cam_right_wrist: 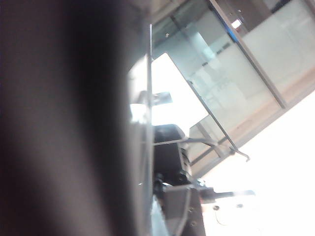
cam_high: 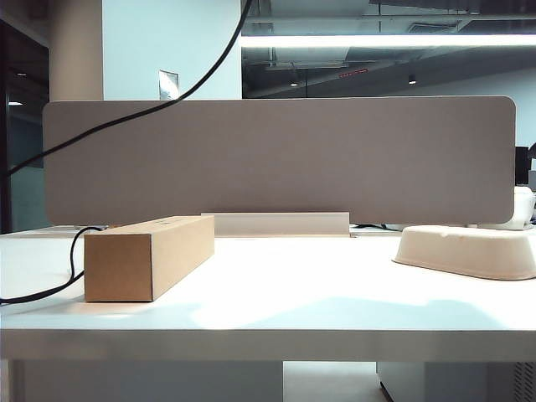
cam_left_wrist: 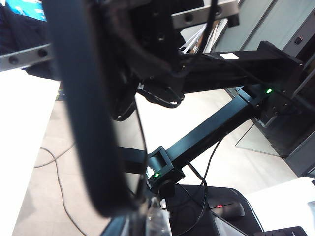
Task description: Pick up the charging cable and the phone, plug the charging cable into the charging port on the phone, and finally place them back on the table.
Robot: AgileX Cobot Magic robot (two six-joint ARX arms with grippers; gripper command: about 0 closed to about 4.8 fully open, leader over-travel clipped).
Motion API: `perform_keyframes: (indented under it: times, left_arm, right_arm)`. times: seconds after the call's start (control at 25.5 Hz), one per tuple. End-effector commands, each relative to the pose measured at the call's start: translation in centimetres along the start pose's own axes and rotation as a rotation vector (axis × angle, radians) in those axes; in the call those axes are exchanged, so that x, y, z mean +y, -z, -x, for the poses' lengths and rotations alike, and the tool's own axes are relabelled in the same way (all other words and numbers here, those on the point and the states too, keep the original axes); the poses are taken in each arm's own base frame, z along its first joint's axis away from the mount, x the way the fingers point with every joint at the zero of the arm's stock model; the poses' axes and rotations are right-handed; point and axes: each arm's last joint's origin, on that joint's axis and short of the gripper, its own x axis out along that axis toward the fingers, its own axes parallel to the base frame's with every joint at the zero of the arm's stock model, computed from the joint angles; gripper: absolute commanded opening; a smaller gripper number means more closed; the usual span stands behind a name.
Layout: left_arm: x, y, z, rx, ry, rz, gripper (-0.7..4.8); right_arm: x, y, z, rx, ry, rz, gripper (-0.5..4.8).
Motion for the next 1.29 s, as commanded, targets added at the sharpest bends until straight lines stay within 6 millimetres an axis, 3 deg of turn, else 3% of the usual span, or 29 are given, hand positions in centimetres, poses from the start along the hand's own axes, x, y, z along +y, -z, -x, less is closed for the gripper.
perform_keyframes:
  times: [0.04,1.29]
  left_arm:
    - [-0.2,-0.3,0.0,-0.01,0.008,-0.029,-0.06]
    - [1.0,-0.6,0.0,-0.051,-0.07,0.036,-0.06]
  right_arm:
    - [0.4,-0.3,0.0,-0.013,-0.011,0.049,-0.02]
    - [-0.5,0.4,0.0,0.081,0.015,0.071,-0.02]
